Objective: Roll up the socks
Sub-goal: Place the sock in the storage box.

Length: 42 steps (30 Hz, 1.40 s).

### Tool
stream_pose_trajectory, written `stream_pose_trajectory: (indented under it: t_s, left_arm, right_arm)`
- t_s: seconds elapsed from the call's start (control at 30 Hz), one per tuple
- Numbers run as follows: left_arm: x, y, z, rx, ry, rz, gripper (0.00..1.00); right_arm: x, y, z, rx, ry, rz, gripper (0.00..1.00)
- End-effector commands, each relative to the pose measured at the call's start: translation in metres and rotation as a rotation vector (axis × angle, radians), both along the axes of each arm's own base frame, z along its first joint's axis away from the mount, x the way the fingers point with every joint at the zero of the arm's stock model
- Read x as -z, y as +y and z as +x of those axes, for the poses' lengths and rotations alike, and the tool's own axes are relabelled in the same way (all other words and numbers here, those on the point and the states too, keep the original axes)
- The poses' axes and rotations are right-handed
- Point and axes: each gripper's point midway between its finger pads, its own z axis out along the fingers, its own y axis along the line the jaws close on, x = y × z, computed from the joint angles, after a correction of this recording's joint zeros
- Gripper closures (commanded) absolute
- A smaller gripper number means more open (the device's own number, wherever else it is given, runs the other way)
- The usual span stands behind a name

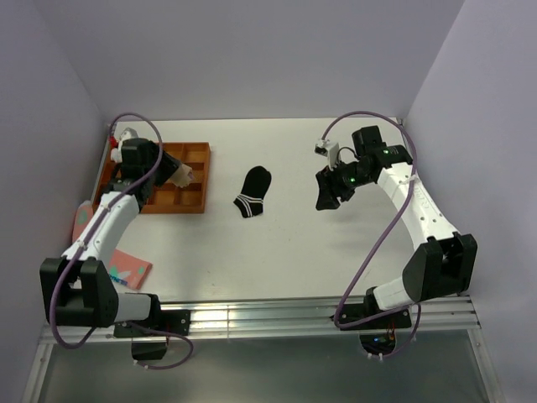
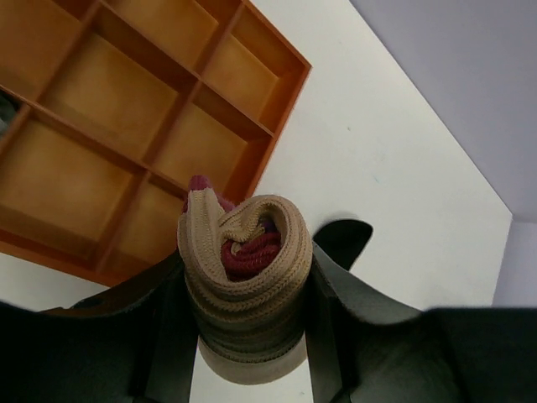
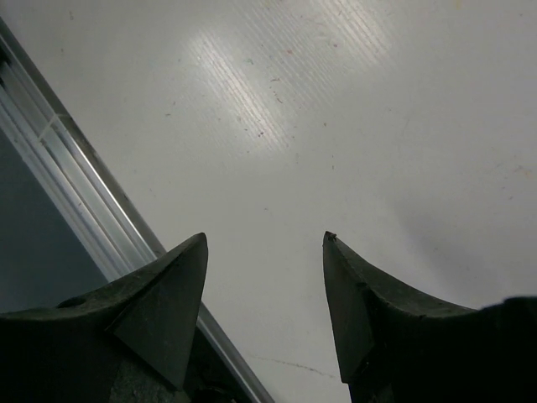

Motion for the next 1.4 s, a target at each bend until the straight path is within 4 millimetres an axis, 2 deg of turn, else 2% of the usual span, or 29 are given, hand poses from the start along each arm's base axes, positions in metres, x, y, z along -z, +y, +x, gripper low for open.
stream_pose_trajectory:
  t_s: [0.0, 0.07, 0.1, 0.2, 0.33, 0.4, 0.43, 0.57, 0.77, 0.9, 1.03, 1.37]
  left_arm:
    - [-0.017, 0.015, 0.002, 0.102, 0.030, 0.095, 1.00]
    - [-0.020, 0.023, 0.010, 0.107, 0.046, 0.098, 1.00]
    - [-0.019, 0.037, 0.015, 0.095, 0.051, 0.118, 1.00]
    - [-0.022, 0.053, 0.029, 0.062, 0.064, 0.137, 1.00]
    - [-0.012, 0.069, 0.045, 0.011, 0.075, 0.119, 1.00]
    - [-0.014, 0.069, 0.058, 0.016, 0.024, 0.073, 1.00]
    - [-0.002, 0.069, 0.063, 0.012, 0.043, 0.050, 1.00]
    - [0.010, 0.067, 0.085, 0.002, -0.010, -0.023, 1.00]
    - [0.043, 0.070, 0.106, -0.041, 0.005, -0.096, 1.00]
    - [0.065, 0.073, 0.109, -0.079, 0.016, -0.156, 1.00]
    - [0.080, 0.074, 0.113, -0.085, 0.025, -0.209, 1.00]
    - [0.113, 0.091, 0.108, -0.181, 0.106, -0.213, 1.00]
  right_arm:
    - [-0.010, -0.005, 0.004, -0.007, -0.092, 0.003, 0.36]
    - [-0.007, -0.007, 0.004, -0.004, -0.100, -0.002, 0.35]
    - [-0.005, -0.008, 0.004, 0.000, -0.102, -0.007, 0.36]
    - [-0.003, -0.011, 0.007, 0.010, -0.117, -0.022, 0.35]
    - [-0.004, -0.012, 0.010, 0.010, -0.128, -0.025, 0.35]
    - [-0.006, -0.011, 0.012, 0.010, -0.130, -0.023, 0.35]
    - [-0.007, -0.011, 0.013, 0.010, -0.134, -0.020, 0.35]
    - [-0.010, -0.011, 0.014, 0.006, -0.146, -0.021, 0.35]
    - [-0.005, -0.018, 0.017, 0.019, -0.169, -0.064, 0.35]
    - [0.000, -0.020, 0.018, 0.021, -0.161, -0.073, 0.35]
    - [0.005, -0.019, 0.019, 0.020, -0.152, -0.070, 0.35]
    - [0.017, -0.019, 0.018, 0.009, -0.135, -0.077, 0.35]
